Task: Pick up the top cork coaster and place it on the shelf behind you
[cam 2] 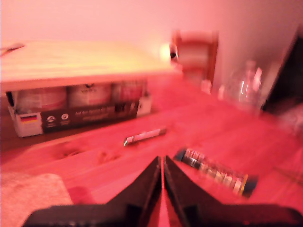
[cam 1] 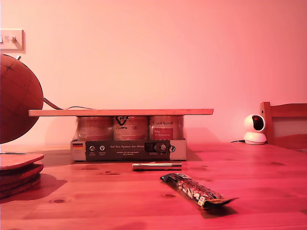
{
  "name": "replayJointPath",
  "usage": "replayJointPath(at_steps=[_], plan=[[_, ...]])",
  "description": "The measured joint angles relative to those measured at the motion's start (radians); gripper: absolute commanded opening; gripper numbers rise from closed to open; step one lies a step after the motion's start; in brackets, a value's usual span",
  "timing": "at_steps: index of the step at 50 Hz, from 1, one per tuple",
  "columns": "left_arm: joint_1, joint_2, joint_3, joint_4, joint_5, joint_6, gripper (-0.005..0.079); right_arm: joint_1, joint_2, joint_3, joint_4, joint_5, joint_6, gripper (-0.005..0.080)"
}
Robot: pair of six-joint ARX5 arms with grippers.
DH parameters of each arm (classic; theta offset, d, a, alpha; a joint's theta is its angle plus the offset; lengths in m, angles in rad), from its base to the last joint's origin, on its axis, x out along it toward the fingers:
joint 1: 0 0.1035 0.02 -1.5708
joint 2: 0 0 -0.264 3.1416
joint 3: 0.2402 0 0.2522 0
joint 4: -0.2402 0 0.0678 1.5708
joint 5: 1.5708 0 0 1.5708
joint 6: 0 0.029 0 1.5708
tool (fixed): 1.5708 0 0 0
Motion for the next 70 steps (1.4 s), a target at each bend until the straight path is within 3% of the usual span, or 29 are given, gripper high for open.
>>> replayJointPath(at_steps=[4, 8, 10, 11, 16, 19, 22, 23, 28, 29, 30, 40, 41, 45, 54, 70], plan=[[-0.019, 0.064, 0.055, -0.063, -0.051, 0.014, 0.0001, 0.0, 0.0, 0.0, -0.005, 0.0, 0.0, -0.0012], [-0.033, 0.146, 0.124, -0.158, -0.1, 0.143, 0.0044, 0.0, 0.0, 0.0, -0.008, 0.0, 0.0, -0.0012], [-0.042, 0.195, 0.167, -0.216, -0.126, 0.189, 0.0102, 0.0, 0.0, 0.0, -0.008, 0.0, 0.0, -0.0012], [-0.047, 0.22, 0.188, -0.245, -0.141, 0.269, 0.014, 0.0, 0.0, 0.0, -0.01, 0.0, 0.0, -0.0012], [-0.072, 0.339, 0.269, -0.33, -0.206, 0.381, 0.0394, 0.0, 0.0, 0.0, -0.016, 0.001, 0.0, -0.0012], [-0.089, 0.401, 0.289, -0.336, -0.249, 0.426, 0.0481, 0.0, 0.0, 0.0, -0.023, 0.002, 0.0, -0.0012], [-0.105, 0.456, 0.293, -0.335, -0.29, 0.426, 0.0515, 0.0, 0.0, 0.0, -0.028, 0.002, 0.0, -0.0012], [-0.111, 0.475, 0.293, -0.334, -0.294, 0.557, 0.052, 0.0, 0.0, 0.0, -0.029, 0.002, 0.0, -0.0012], [-0.149, 0.566, 0.293, -0.317, -0.361, 0.557, 0.0518, 0.0, 0.0, 0.0, -0.034, 0.004, 0.0, -0.0012], [-0.159, 0.583, 0.293, -0.311, -0.381, 0.665, 0.0517, 0.0, 0.0, 0.0, -0.034, 0.004, 0.0, -0.0012], [-0.169, 0.599, 0.293, -0.303, -0.402, 0.678, 0.0516, 0.0, 0.0, 0.0, -0.034, 0.004, 0.0, -0.0012], [-0.254, 0.701, 0.293, -0.182, -0.6, 0.716, 0.0515, 0.0, 0.0, 0.0, -0.034, 0.004, 0.0, -0.0012], [-0.26, 0.711, 0.293, -0.177, -0.613, 0.782, 0.0515, 0.0, 0.0, 0.0, -0.034, 0.005, 0.0, -0.0012], [-0.273, 0.763, 0.293, -0.169, -0.647, 0.858, 0.0515, 0.0, 0.0, 0.0, -0.034, 0.011, 0.0, -0.0012], [-0.277, 0.898, 0.293, -0.09, -0.716, 0.896, 0.0465, 0.0, 0.0, 0.0, -0.036, 0.048, 0.0, -0.0012], [-0.276, 1.045, 0.293, -0.005, -0.747, 0.897, 0.0464, 0.0, 0.0, 0.0, -0.044, 0.057, 0.0, -0.0012]])
